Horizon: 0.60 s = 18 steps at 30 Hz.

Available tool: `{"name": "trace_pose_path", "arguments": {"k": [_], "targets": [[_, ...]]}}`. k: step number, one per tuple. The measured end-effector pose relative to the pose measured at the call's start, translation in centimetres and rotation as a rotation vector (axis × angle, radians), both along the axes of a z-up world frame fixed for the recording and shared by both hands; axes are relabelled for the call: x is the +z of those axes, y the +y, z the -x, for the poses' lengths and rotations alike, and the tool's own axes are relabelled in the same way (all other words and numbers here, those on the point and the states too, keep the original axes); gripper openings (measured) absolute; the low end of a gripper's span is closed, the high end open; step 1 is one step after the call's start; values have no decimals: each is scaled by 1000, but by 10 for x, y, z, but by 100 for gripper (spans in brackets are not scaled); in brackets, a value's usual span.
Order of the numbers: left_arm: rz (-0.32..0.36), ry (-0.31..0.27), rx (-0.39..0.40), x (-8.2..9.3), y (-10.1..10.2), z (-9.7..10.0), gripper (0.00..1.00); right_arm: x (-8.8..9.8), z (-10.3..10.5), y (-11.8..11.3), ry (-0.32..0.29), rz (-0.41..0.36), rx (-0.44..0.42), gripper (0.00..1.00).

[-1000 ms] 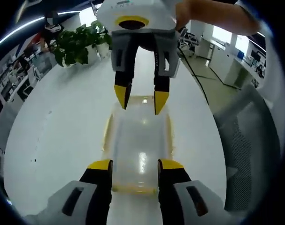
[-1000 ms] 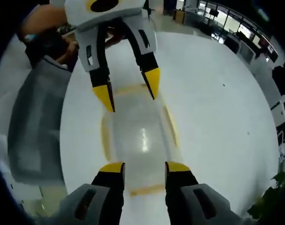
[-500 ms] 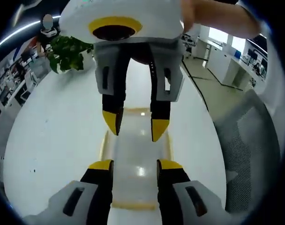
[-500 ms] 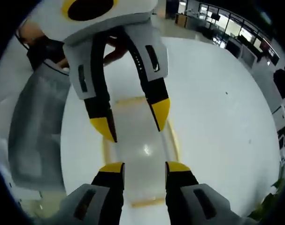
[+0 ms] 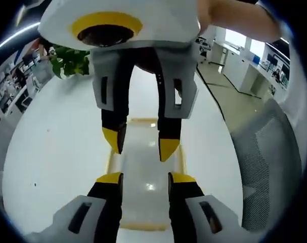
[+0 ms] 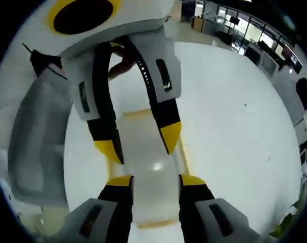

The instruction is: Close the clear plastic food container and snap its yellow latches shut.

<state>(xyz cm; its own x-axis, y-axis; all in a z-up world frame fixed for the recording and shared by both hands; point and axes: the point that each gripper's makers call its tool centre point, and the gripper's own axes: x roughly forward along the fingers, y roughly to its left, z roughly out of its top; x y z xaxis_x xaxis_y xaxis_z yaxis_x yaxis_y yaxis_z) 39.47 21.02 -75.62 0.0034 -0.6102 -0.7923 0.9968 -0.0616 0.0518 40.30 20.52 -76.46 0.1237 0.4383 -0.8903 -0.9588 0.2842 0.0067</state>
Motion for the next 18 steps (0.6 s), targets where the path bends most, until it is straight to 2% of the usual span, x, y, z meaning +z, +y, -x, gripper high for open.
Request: {"name": "trace_pose_path", "arguments": {"k": [18], "targets": [[-13, 34, 11, -2, 1, 8, 40, 1, -12, 2, -10, 7, 6, 37]]}}
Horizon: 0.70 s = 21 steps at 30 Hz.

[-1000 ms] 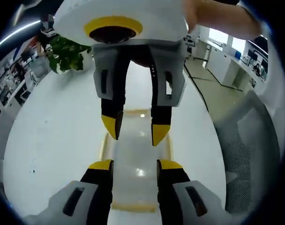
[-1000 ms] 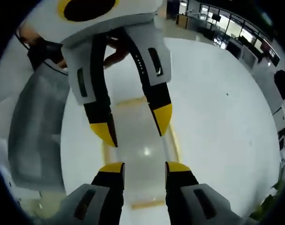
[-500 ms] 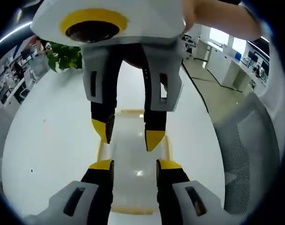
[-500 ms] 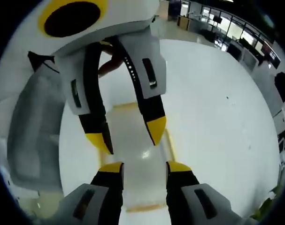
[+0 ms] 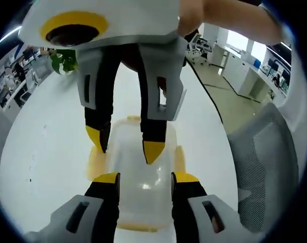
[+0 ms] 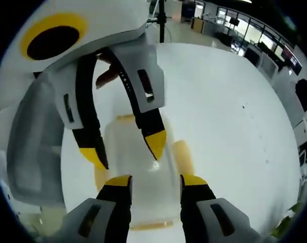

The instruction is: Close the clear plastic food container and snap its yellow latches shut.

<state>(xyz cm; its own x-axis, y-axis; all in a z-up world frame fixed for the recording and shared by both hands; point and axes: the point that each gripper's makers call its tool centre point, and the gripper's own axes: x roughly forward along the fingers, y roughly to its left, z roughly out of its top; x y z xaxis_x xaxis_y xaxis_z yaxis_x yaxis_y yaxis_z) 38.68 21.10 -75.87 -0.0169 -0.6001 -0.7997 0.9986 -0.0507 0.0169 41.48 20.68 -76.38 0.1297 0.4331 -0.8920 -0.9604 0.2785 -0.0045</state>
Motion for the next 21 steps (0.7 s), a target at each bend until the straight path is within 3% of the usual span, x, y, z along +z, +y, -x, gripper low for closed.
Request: {"name": "trace_pose_path", "arguments": {"k": [12, 21], "targets": [[-6, 12, 19, -3, 1, 9, 47, 1, -11, 3, 1, 5, 15, 40], [-11, -30, 21, -7, 3, 14, 51, -3, -14, 6, 40, -25, 15, 41]]}}
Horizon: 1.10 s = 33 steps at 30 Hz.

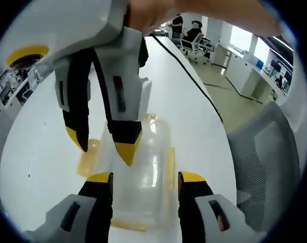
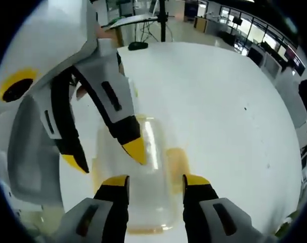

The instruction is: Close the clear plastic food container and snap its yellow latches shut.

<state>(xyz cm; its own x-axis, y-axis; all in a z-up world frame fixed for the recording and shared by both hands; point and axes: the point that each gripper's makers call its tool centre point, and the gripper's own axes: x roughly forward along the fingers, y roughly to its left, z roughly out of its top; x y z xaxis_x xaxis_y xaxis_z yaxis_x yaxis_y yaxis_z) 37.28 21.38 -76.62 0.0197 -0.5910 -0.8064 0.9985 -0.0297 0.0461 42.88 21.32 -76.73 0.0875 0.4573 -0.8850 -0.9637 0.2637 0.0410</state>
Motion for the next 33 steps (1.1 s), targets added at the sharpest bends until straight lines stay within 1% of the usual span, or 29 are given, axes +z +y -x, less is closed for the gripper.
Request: {"name": "trace_pose_path", "arguments": {"k": [1, 3, 4, 6, 10, 13, 16, 19, 25, 29, 33], "targets": [[-2, -13, -4, 0, 0, 0, 51, -1, 0, 1, 17, -13, -21, 41], [0, -22, -2, -1, 0, 0, 51, -5, 0, -3, 23, 11, 0, 41], [1, -27, -2, -1, 0, 1, 51, -3, 0, 0, 30, -9, -6, 41], [6, -40, 0, -1, 0, 0, 51, -4, -1, 0, 39, -11, -8, 41], [11, -75, 0, -3, 0, -1, 50, -5, -1, 0, 76, -21, -2, 41], [22, -86, 12, -4, 0, -1, 51, -7, -1, 1, 102, -23, 1, 41], [33, -96, 22, -4, 0, -1, 51, -8, -1, 2, 125, -19, 22, 41], [33, -106, 32, -4, -1, -1, 51, -9, 1, 3, 160, -17, 30, 38], [28, -133, 41, -6, -2, -2, 52, -10, 1, 4, 178, -31, 47, 39], [38, -136, 63, -7, -3, -3, 51, -11, 1, 5, 186, -44, 41, 39], [23, -181, 70, -10, -7, -1, 50, -12, 0, 7, 193, -59, 37, 39]]}}
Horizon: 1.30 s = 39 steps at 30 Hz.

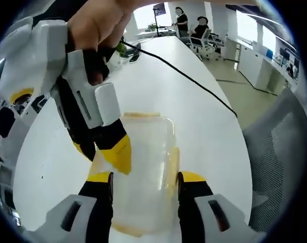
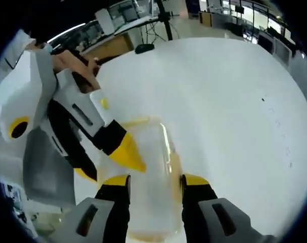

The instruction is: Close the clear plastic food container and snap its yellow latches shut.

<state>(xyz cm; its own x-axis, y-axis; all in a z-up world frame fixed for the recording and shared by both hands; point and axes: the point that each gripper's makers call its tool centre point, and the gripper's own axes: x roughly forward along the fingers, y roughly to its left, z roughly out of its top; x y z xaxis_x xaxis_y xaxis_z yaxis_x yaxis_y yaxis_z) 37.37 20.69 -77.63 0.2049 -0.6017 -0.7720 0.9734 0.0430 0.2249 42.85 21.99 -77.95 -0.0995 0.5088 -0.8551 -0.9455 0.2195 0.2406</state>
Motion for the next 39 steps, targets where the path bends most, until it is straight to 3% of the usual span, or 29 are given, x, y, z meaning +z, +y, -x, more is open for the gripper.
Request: {"name": "trace_pose_path", "arguments": {"k": [4, 5, 6, 7, 8, 11, 16, 21, 29, 36, 39], "targets": [[-15, -17, 18, -1, 0, -1, 49, -1, 1, 1, 14, 33, -4, 38], [-54, -94, 29, 0, 5, -10, 46, -1, 2, 1, 27, 43, -3, 37], [-22, -57, 24, -7, -7, 3, 46, -3, 2, 1, 29, 56, -3, 37], [-31, -66, 19, -9, -10, 6, 46, -4, 2, 0, 40, 67, -3, 36], [-13, -54, 25, -5, -4, 0, 45, -6, 8, -2, 69, 92, 6, 35], [-7, -64, 22, 3, 4, -8, 44, -4, 4, 0, 73, 71, -8, 35], [-20, -69, 2, -1, 0, -3, 45, -2, 2, 1, 62, 53, -10, 36], [1, -61, -1, -1, -2, -2, 46, -1, 2, 1, 41, 49, -5, 37], [44, -19, -2, 3, -1, -2, 48, 1, 2, 3, 21, -22, -63, 39], [54, 1, -18, 5, 0, -2, 48, 7, 2, 5, -73, -24, -36, 40], [67, 30, -13, 5, 1, -1, 53, 8, 1, 1, -116, -36, -36, 42]]}}
